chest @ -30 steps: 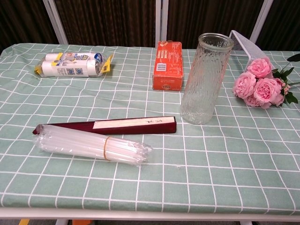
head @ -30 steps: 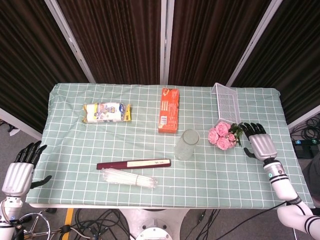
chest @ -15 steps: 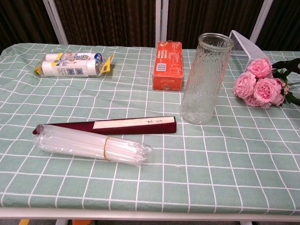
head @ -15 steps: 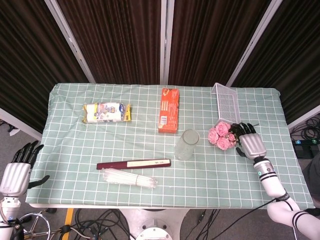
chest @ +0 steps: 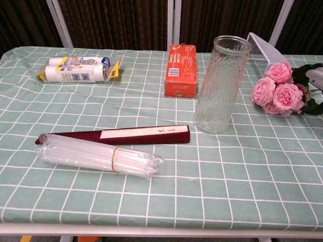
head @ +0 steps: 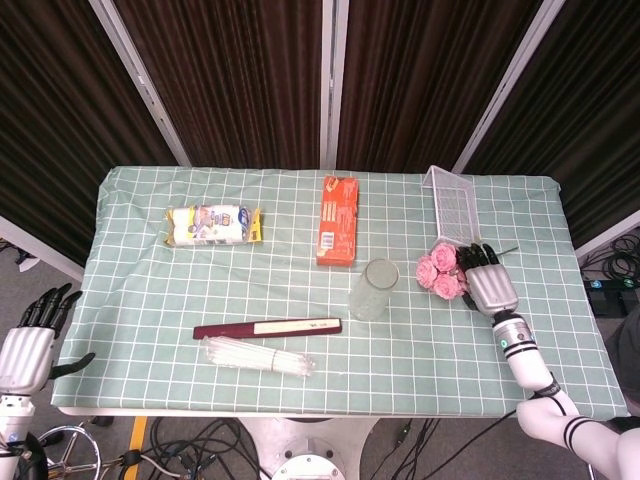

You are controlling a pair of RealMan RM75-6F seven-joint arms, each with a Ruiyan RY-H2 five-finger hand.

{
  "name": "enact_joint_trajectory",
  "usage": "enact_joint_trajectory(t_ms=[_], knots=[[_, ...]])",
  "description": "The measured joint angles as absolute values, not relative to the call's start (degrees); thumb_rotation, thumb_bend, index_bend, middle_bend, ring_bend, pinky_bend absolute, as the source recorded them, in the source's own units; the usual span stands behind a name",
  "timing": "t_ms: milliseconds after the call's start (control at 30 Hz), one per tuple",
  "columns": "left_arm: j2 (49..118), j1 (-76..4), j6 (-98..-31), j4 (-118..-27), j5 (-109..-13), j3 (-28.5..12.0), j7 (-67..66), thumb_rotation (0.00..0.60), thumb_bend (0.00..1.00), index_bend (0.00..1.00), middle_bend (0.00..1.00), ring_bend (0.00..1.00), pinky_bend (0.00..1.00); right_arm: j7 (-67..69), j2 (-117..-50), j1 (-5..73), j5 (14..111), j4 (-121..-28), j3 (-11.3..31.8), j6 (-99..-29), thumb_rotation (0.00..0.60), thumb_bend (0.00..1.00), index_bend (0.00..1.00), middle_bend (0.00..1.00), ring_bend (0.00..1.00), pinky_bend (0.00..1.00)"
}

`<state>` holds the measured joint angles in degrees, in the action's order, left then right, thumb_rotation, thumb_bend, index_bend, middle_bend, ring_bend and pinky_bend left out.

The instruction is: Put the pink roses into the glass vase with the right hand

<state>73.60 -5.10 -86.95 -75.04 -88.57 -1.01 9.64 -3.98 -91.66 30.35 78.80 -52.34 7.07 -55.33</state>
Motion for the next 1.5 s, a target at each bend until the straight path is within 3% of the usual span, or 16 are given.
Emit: enact_joint_trajectory(t_ms=[300, 400, 567, 800, 1233, 1500], knots=[[73.62, -4.87, -87.16, -74.46, -88.52, -0.99, 10.0, 0.6, 0.1, 0.1, 0.05, 0.02, 0.15, -4.43, -94.53, 31.28, 78.41, -49.31, 7.09, -55.0, 0.6, 0.32, 0.03, 0.18, 0.03, 0.17], [73.63, -4.86, -87.13, -74.38, -88.51, -0.97, 10.07, 0.6, 0.1, 0.1, 0.05, 0.02, 0.15, -4.32, -95.22, 31.35, 78.31, -48.58, 7.18, -55.35, 0.6, 0.33, 0.13, 0.23, 0.09, 0.23], [73.59, -4.8, -87.01, -74.27, -88.4, -0.96, 10.24, 0.6, 0.1, 0.1, 0.05, 0.02, 0.15, -3.72, -96.32, 31.1, 78.77, -47.13, 7.33, -57.93, 0.6, 0.35, 0.4, 0.37, 0.26, 0.39], [73.63, -4.89, -86.65, -74.21, -88.38, -0.88, 10.14, 0.6, 0.1, 0.11, 0.05, 0.02, 0.15, -2.27, -97.1, 30.82, 79.43, -45.42, 6.98, -58.83, 0.6, 0.36, 0.61, 0.5, 0.38, 0.44], [73.28, -5.01, -86.18, -74.85, -88.49, -0.66, 9.83, 0.6, 0.1, 0.11, 0.05, 0.02, 0.15, 0.42, -95.1, 30.37, 79.47, -47.87, 8.27, -61.79, 0.6, 0.36, 0.66, 0.53, 0.39, 0.46], [73.22, -5.24, -85.5, -75.29, -88.2, -0.7, 9.49, 0.6, 0.1, 0.11, 0.05, 0.02, 0.15, 2.28, -88.66, 29.82, 77.4, -59.26, 11.73, -63.86, 0.6, 0.36, 0.66, 0.53, 0.39, 0.49]])
